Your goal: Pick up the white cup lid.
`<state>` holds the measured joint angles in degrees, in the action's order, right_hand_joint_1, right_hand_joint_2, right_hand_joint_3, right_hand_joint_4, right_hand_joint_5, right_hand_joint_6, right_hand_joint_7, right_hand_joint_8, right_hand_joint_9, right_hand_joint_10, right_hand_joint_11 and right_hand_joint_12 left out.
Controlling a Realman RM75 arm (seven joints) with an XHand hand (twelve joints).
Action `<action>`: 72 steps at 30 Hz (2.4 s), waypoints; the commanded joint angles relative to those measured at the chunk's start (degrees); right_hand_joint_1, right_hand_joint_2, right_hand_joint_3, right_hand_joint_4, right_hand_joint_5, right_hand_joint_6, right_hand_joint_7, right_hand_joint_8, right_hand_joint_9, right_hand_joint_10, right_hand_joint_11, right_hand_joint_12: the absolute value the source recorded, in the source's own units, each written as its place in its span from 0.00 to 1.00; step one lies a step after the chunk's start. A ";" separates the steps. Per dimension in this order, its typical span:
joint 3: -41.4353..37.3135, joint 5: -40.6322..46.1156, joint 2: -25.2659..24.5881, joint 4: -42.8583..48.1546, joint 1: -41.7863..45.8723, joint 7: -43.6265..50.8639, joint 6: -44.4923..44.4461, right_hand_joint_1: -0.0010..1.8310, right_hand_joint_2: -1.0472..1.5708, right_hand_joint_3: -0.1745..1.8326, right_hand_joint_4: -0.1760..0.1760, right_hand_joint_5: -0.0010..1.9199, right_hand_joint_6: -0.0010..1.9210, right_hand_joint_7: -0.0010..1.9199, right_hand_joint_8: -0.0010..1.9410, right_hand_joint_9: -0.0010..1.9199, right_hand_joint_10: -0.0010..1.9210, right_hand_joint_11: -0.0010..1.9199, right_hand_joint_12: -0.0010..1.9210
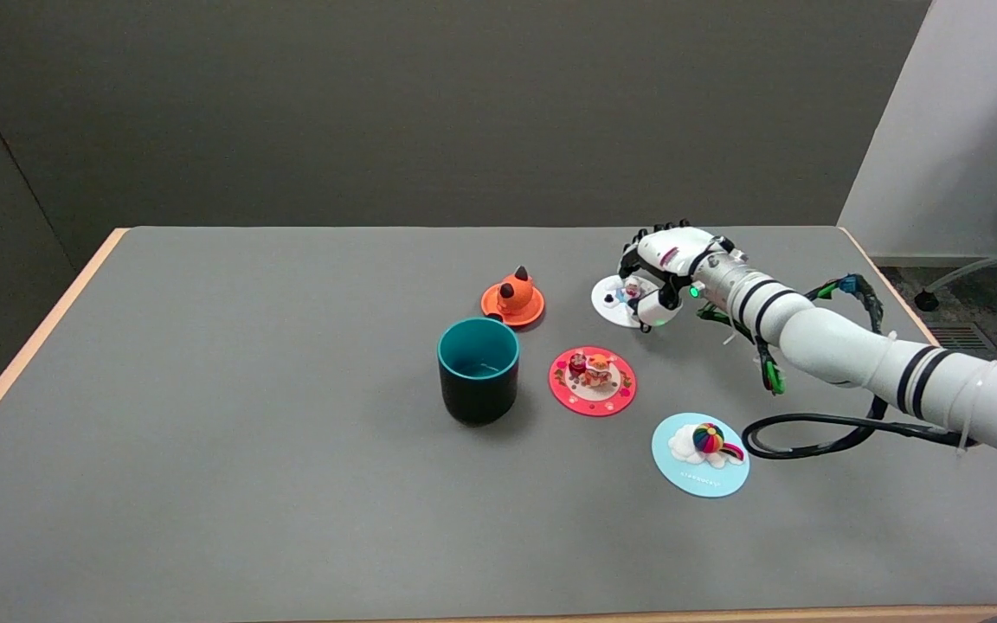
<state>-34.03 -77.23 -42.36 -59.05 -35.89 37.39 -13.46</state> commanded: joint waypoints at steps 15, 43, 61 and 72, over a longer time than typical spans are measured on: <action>-0.24 -0.07 -0.14 0.43 0.48 0.00 -1.08 0.49 0.88 0.20 0.47 0.29 0.84 0.12 0.49 0.20 0.42 0.22 0.11; -6.26 0.22 3.00 -6.74 0.80 -0.08 5.53 0.56 0.91 0.16 0.51 0.29 0.85 0.22 0.93 0.22 0.56 0.28 0.19; -9.27 3.12 3.85 -10.70 -3.54 -0.08 15.29 0.59 0.88 0.17 0.52 0.35 0.77 0.28 0.87 0.29 0.61 0.30 0.25; -9.27 0.23 4.01 -13.24 -8.13 -3.36 23.57 0.62 0.84 0.21 0.50 0.39 0.68 0.37 0.81 0.35 0.62 0.34 0.31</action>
<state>-41.99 -74.57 -38.80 -68.47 -38.63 36.97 -0.48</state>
